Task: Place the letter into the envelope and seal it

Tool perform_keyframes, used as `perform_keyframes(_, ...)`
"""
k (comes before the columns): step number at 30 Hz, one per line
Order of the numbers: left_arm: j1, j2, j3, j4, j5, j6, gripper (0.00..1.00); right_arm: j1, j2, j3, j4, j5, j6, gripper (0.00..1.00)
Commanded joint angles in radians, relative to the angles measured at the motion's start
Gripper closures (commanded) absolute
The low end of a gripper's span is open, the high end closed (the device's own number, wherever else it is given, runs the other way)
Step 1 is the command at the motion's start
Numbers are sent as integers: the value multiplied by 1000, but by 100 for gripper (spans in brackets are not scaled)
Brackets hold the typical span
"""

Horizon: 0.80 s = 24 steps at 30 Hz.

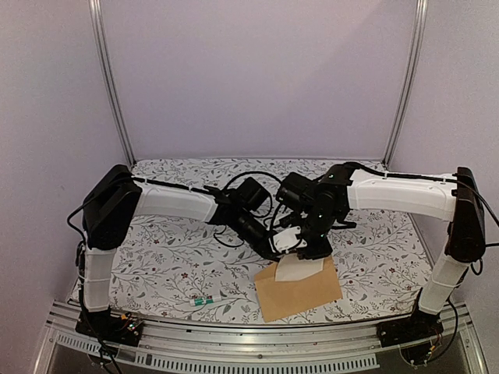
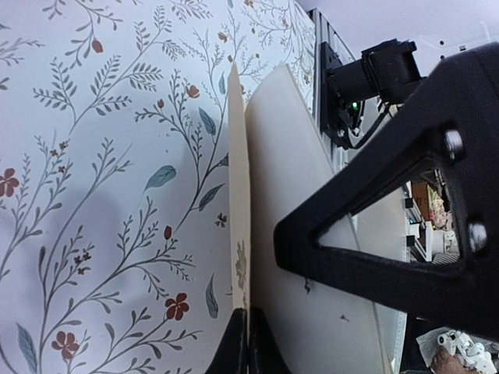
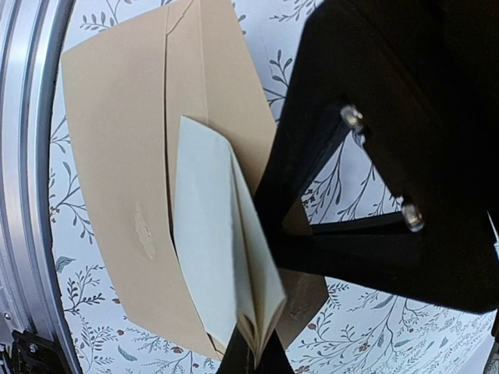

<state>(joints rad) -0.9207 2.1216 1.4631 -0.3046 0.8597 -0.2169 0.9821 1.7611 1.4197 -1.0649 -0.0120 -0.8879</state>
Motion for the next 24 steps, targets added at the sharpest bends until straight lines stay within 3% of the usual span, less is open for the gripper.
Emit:
perform_keyframes(1, 1, 1, -12, 39, 15, -17, 100, 7, -7, 1, 11, -12, 28, 100)
perform_keyframes(16, 26, 15, -22, 107, 57, -74, 100, 7, 51, 39, -42, -61, -13, 100)
perform_keyframes(24, 27, 14, -23, 100, 60, -63, 100, -57, 0, 35, -40, -76, 12, 86)
